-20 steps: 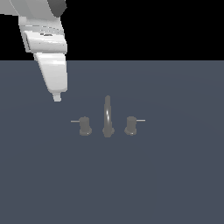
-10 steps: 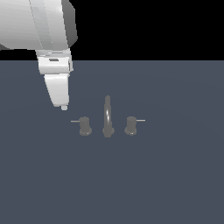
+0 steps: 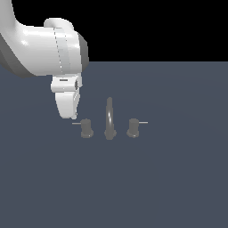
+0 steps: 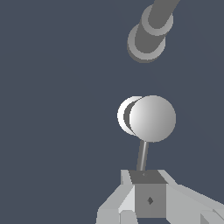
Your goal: Turn on the faucet by rotating a designated handle.
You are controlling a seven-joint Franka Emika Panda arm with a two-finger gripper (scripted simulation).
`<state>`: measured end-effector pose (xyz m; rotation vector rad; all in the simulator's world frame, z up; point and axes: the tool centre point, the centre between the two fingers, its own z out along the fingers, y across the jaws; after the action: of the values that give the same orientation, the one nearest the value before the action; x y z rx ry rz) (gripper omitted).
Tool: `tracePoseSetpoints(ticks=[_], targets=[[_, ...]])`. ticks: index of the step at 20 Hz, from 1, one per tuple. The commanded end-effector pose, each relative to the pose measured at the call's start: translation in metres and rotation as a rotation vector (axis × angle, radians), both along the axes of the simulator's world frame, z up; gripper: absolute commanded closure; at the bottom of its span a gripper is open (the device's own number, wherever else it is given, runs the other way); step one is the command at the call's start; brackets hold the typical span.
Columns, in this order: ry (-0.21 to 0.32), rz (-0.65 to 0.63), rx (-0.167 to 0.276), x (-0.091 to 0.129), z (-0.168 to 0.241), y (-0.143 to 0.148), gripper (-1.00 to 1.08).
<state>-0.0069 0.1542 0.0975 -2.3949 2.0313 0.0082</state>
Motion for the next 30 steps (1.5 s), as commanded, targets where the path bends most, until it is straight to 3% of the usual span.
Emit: tracePoseSetpoints(ticks=[1,14,23,30], targets=[[-0.002,-0.044,-0.003,0.01,-0.011,-0.003,1.08],[-0.003,-0.152,-0.006,0.035,-0.036,-0.012,1.08],[-0.003,-0.143,-0.005,0.033,-0.034,-0.011,1.08],[-0.003,-0.143,-0.005,0.009,-0.034,0.001,1.08]])
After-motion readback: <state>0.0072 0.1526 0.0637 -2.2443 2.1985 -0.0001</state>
